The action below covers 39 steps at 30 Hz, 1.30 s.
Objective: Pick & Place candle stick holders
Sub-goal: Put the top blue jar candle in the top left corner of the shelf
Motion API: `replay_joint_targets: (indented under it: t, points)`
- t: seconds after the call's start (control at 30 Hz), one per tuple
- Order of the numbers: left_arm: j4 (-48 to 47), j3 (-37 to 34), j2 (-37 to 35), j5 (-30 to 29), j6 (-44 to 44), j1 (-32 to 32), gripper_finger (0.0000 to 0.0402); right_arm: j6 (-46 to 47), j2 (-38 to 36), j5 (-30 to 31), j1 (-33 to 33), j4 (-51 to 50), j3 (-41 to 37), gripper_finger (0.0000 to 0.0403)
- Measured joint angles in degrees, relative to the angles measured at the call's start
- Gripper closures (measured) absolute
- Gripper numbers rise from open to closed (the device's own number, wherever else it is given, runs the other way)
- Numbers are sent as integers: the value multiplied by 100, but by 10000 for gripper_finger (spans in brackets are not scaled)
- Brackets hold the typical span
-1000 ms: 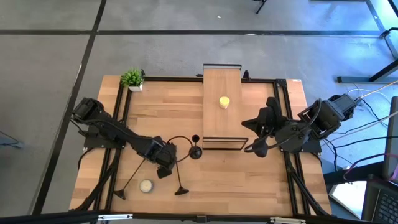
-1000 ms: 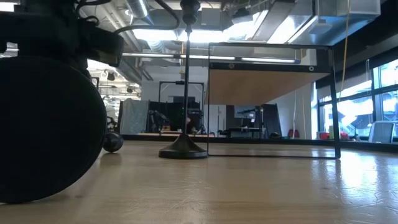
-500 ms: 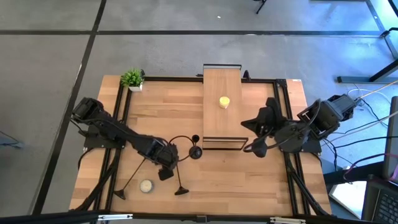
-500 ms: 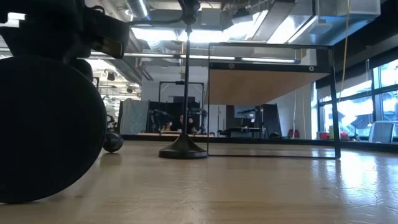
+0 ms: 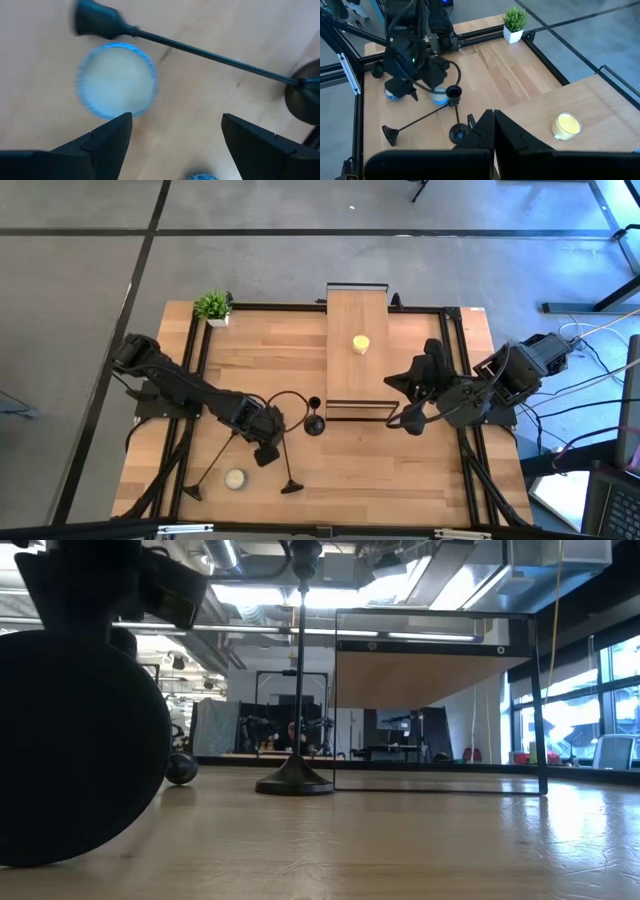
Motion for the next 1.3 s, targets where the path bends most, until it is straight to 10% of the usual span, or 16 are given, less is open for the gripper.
replay_joint_targets:
  t: [0.27,0.77,1.3]
  points:
    - [-730,0,-621,-1227,55,18,98,-25,0,44,-18,-3,2,402]
    - [-713,-83,-612,-1750,1066,249,98,-116,0,107,-24,-45,2,402]
    - [-641,-90,-187,-1042,1443,371,98,-138,0,133,-26,-55,2,402]
